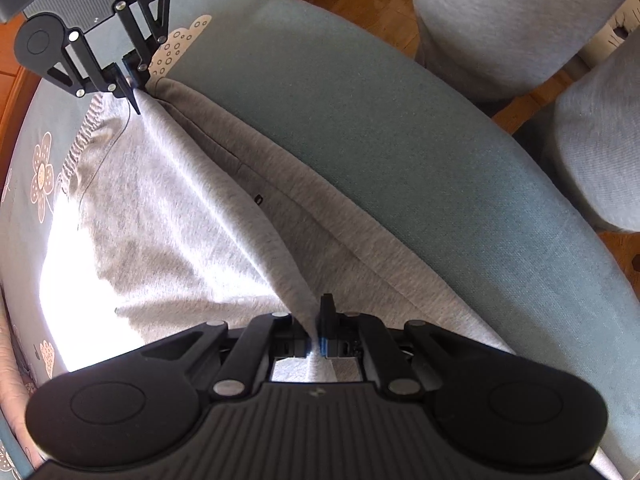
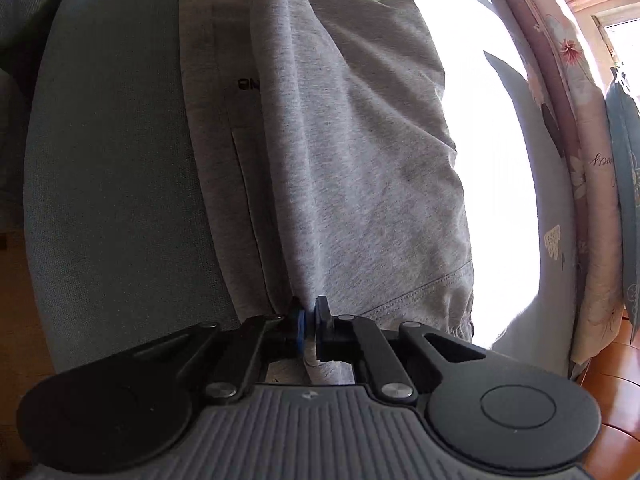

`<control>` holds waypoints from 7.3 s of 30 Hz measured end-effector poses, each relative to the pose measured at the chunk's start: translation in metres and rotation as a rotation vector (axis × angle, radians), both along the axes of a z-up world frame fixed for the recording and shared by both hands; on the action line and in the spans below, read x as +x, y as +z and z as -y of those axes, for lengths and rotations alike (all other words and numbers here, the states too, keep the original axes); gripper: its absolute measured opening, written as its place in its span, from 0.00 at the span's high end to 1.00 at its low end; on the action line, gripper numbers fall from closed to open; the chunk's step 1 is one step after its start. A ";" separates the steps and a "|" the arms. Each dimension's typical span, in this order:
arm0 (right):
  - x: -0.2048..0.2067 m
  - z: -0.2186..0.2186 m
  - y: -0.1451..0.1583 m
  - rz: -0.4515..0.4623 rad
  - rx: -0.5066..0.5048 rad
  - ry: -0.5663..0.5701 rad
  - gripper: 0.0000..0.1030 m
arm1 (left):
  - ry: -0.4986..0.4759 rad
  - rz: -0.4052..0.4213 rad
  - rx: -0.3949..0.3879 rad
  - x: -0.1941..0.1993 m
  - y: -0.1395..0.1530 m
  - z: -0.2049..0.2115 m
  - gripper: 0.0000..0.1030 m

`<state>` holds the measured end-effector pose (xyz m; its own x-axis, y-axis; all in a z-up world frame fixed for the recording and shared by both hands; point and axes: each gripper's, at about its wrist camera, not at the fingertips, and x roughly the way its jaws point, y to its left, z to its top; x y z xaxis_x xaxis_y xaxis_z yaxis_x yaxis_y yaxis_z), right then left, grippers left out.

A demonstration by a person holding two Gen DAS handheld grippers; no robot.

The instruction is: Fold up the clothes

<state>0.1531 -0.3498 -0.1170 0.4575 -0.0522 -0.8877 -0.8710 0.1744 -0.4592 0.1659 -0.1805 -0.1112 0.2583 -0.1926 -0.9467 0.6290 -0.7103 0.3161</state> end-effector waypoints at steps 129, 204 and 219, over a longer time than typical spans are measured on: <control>0.038 0.087 0.061 0.097 0.883 -1.409 0.60 | 0.889 -0.376 -0.433 0.071 0.043 0.040 0.61; 0.136 -0.181 0.041 -0.357 0.990 -0.810 0.37 | 2.433 -0.879 -1.004 0.119 0.021 -0.270 0.01; 0.151 -0.250 0.019 -0.494 0.964 -0.744 0.90 | 2.398 -1.167 -1.067 0.137 -0.010 -0.299 0.01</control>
